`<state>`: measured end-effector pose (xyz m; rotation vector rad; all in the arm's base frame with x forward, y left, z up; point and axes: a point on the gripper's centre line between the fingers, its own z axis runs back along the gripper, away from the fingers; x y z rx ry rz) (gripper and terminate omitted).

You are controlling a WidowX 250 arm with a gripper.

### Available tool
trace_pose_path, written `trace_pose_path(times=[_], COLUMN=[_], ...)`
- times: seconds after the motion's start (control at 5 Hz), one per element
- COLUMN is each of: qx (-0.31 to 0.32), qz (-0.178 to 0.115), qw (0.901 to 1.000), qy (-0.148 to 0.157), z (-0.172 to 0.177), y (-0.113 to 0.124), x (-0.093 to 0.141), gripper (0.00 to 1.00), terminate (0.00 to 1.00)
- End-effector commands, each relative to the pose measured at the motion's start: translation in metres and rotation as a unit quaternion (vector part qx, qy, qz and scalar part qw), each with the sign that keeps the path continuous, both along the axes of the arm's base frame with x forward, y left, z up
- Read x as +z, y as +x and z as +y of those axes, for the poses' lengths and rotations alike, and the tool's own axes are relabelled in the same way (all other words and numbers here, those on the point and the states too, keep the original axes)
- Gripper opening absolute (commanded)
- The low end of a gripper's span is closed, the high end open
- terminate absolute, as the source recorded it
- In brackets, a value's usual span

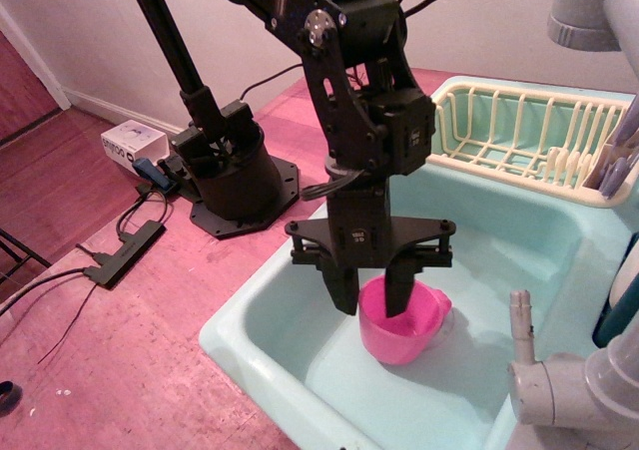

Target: Flip cup upright

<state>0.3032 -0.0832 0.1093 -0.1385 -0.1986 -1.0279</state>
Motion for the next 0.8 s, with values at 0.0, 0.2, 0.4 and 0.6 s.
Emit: trace_pose_path(times=[0.0,0.2,0.4,0.6], qx=[0.009,-0.004,-0.002,-0.005], qz=[-0.051,-0.049,-0.052,-0.046], qw=[0.9986,0.9986,0.9984,0.9986], qy=[0.004,0.019,0.021,0.026], z=[0.011,0.016,0.015,0.017], y=[0.017,0.025,0.024,0.029], x=[0.042,0.059,0.07,0.089], gripper=[1.0,1.0,1.0,1.0], terminate=[0.0,0.0,0.0,1.0])
